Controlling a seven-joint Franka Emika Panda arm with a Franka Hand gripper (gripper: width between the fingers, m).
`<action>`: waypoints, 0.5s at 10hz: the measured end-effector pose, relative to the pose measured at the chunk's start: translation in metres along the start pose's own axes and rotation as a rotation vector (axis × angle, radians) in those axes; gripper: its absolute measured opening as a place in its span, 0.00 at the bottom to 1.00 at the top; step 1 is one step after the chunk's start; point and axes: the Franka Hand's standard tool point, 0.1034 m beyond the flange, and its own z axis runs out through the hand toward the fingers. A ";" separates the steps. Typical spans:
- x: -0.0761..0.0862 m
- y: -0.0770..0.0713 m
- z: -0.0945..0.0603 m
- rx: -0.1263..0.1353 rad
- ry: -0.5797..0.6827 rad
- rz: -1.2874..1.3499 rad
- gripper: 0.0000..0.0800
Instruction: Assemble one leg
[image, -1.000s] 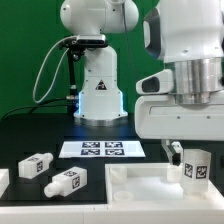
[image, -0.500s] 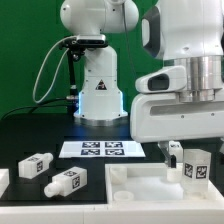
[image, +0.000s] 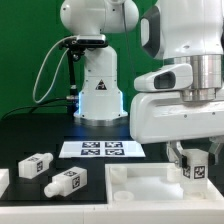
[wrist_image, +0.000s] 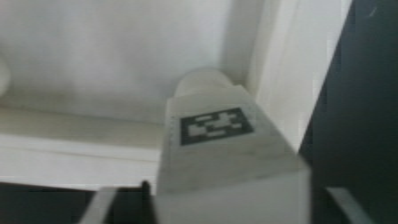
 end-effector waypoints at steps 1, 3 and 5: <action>0.000 0.001 0.000 -0.001 0.000 0.065 0.36; 0.001 0.002 0.001 -0.001 0.000 0.194 0.36; 0.002 0.004 0.002 -0.011 0.003 0.471 0.36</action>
Offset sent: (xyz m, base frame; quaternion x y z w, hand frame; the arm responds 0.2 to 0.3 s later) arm 0.0114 -0.0029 -0.0052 -0.0057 0.0045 0.2054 0.9786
